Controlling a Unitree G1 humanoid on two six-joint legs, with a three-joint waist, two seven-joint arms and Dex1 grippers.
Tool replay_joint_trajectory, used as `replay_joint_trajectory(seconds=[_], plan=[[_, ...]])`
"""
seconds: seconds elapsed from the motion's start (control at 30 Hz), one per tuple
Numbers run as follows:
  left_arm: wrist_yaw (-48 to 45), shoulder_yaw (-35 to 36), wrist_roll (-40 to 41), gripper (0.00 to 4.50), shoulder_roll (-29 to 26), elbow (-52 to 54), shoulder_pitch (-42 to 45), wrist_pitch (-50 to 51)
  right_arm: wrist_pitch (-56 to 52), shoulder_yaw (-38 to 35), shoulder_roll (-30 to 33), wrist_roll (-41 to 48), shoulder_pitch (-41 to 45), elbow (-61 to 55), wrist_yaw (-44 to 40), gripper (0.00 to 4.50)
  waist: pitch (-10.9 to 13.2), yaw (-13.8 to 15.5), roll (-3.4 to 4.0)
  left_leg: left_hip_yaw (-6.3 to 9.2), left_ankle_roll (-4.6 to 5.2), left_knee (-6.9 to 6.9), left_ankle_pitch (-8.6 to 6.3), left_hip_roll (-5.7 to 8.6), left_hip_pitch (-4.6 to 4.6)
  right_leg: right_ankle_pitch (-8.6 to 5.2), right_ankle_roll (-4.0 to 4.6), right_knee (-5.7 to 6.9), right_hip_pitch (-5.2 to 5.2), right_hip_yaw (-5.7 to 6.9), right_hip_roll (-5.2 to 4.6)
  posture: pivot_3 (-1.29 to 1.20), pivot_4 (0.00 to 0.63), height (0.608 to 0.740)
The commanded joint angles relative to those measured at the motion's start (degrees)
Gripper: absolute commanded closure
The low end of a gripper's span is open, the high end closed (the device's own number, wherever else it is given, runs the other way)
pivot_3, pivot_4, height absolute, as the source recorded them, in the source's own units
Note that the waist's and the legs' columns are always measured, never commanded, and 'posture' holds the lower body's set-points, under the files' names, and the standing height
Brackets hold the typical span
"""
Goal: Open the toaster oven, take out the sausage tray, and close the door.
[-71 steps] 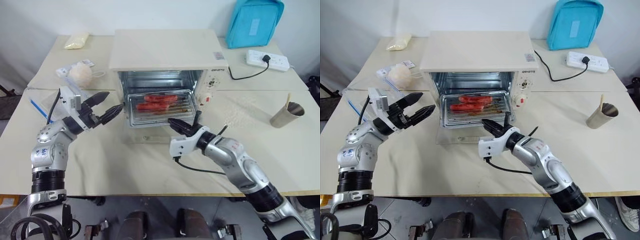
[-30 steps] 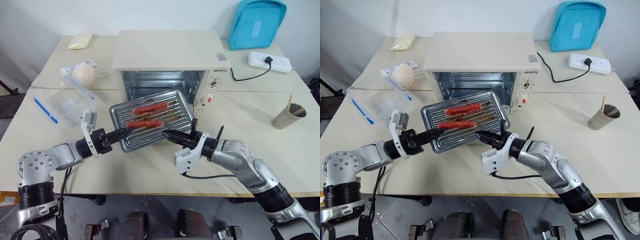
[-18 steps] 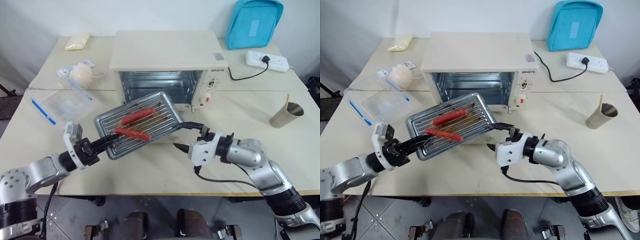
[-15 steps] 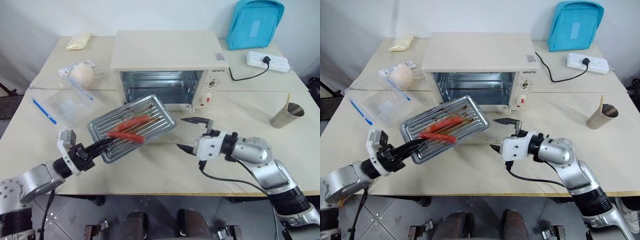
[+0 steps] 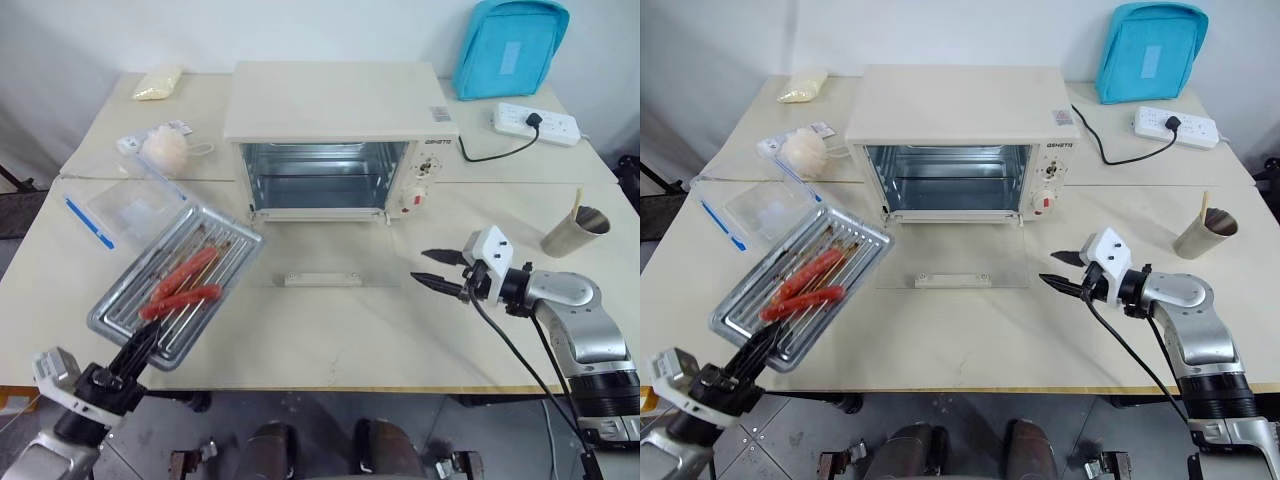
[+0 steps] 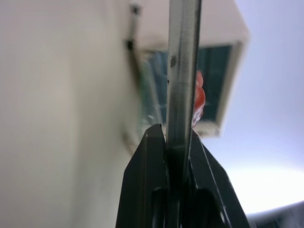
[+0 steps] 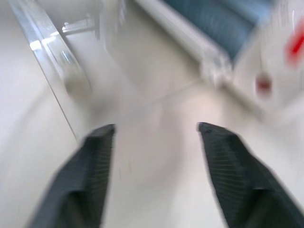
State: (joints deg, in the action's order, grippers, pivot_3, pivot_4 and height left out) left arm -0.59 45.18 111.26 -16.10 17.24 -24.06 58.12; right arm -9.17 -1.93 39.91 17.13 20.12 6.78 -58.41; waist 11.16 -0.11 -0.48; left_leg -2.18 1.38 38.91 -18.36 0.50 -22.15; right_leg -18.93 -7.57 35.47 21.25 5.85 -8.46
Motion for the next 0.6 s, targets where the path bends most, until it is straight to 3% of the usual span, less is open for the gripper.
replay_joint_trajectory(seconds=[0.03, 0.17, 0.37, 0.6], plan=[[0.3, 3.0, 1.7, 4.5, 5.6, 5.5, -0.1, -6.3, 2.1, 1.3, -1.4, -0.8, 2.3, 3.9, -1.4, 3.21, 0.0, 0.1, 0.0, -0.01, 0.0, 0.06, 0.0, 0.0, 0.0, 0.0, 0.01, 0.0, -0.03, 0.01, 0.0, 0.0, 0.15, 0.74], [2.5, 3.3, 1.7, 4.5, 9.6, 8.2, 0.7, -10.9, 5.6, 2.2, -3.4, -1.4, 4.2, 9.2, -3.3, 4.47, 0.0, 0.3, 0.0, 0.03, 0.01, 0.17, 0.0, 0.0, 0.04, 0.03, 0.05, -0.24, -0.17, 0.04, -0.01, 0.0, 0.15, 0.74], [4.5, 3.0, 1.7, 4.5, 10.5, 9.4, 1.8, -13.3, 7.4, 2.3, -7.2, 0.9, 7.4, 12.2, -6.5, 4.47, 0.0, 0.1, -0.01, 0.03, 0.01, 0.13, -0.02, -0.01, 0.04, 0.04, 0.04, -0.32, -0.21, 0.08, 0.04, 0.0, 0.15, 0.74], [5.4, 1.5, 1.7, 4.5, 10.2, 12.0, 2.4, -14.7, -0.6, -3.3, -9.4, 9.8, 10.8, 7.5, -5.4, 4.47, 0.0, 0.2, 0.0, 0.07, -0.01, 0.13, -0.03, -0.05, 0.02, 0.04, 0.04, -0.36, -0.2, 0.09, 0.07, 0.0, 0.15, 0.74]])
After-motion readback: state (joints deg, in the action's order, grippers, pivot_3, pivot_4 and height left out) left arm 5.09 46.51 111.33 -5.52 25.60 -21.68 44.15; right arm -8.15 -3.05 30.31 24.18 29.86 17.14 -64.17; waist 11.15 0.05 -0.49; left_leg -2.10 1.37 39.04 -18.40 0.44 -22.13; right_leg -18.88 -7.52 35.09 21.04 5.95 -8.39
